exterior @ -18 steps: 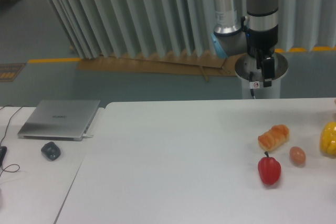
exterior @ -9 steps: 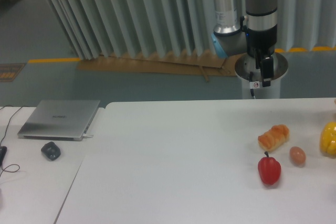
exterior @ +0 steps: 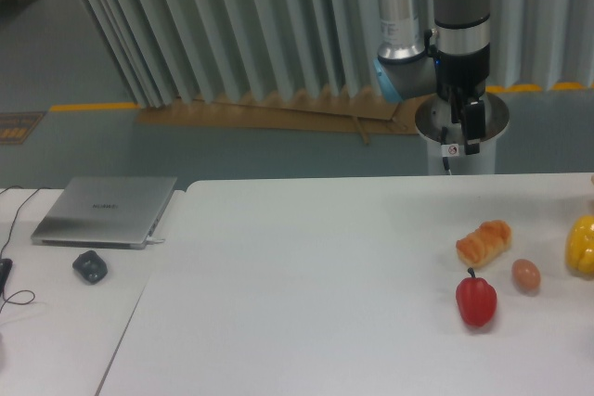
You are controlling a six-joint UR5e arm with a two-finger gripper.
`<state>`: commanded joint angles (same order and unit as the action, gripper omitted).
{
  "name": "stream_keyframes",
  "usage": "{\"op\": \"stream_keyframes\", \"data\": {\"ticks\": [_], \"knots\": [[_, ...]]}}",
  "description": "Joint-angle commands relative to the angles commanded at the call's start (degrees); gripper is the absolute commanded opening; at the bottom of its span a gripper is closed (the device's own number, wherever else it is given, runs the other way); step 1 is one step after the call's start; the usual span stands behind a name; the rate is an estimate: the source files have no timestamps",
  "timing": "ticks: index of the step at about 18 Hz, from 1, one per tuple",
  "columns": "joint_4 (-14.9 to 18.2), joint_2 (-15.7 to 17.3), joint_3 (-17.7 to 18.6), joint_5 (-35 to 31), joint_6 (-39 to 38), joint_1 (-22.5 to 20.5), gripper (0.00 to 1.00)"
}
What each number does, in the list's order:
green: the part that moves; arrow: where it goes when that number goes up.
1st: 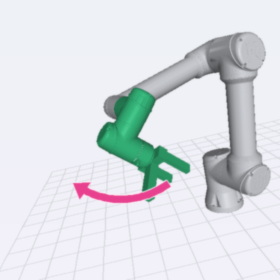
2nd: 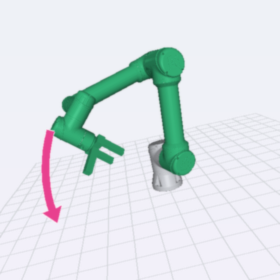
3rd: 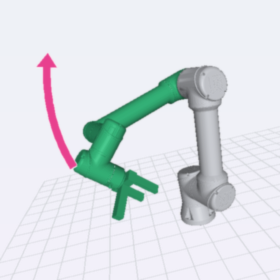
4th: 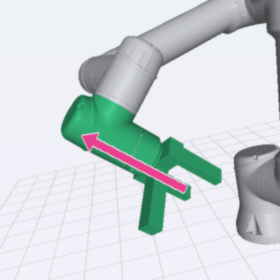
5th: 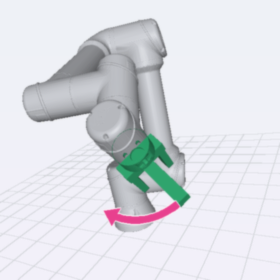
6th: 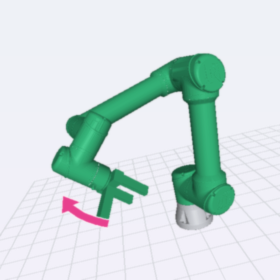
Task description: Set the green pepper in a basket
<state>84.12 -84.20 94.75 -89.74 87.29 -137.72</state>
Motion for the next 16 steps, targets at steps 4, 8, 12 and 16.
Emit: {"op": "stream_keyframes", "data": {"ticks": [4, 8, 12, 16], "knots": [[-1.1, -0.3, -0.1, 0.1, -2.8, 0.0, 1.00], [-1.1, -0.7, -0.5, 0.1, -4.0, 0.0, 1.00], [-2.2, -1.2, -0.7, 0.0, -4.6, -0.1, 1.00], [-2.9, -1.8, -0.5, 0.0, -5.9, 0.0, 1.00]]}}
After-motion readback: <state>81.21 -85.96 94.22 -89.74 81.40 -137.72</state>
